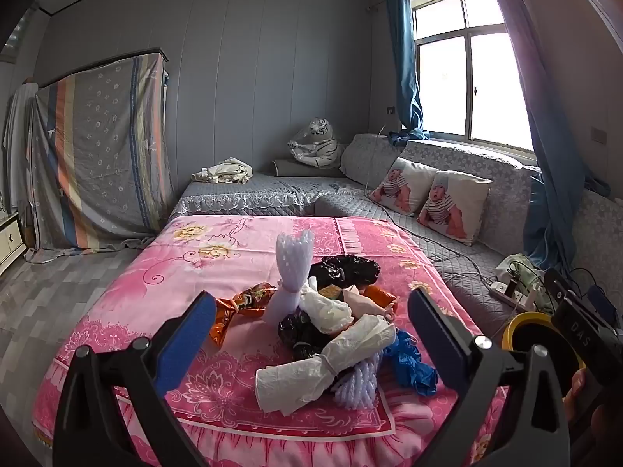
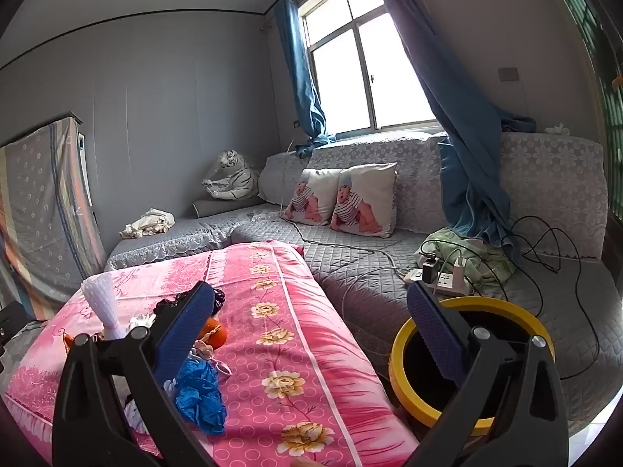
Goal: Collect trash
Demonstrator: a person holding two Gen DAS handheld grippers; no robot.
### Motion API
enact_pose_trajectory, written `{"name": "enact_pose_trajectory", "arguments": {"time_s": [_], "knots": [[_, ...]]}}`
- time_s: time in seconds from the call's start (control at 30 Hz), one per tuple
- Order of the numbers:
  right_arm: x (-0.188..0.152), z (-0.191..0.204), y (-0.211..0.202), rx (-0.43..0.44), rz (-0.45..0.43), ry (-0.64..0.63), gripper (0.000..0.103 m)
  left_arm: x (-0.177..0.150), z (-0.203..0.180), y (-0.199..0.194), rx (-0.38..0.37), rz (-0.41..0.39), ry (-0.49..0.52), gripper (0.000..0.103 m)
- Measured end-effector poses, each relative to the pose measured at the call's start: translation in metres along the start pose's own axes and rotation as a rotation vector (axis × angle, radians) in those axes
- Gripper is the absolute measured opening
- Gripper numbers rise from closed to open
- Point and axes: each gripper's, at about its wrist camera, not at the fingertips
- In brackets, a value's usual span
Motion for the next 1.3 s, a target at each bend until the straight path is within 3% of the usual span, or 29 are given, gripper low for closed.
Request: {"name": "enact_pose_trajectory", "arguments": {"time_s": [1.3], "knots": [[-0.0017, 0.0032, 0.0026, 0.017, 0.007, -0.010, 0.095, -0.0032, 0.0029, 0.0017, 0.001, -0.003, -0.002, 0.095]]}}
Point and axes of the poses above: each gripper's, at about its wrist camera, not at the fingertips, and y roughly the way its jaws point, z to its left, x to its top, and after that the axes turned 10 degrees about z, right-handed
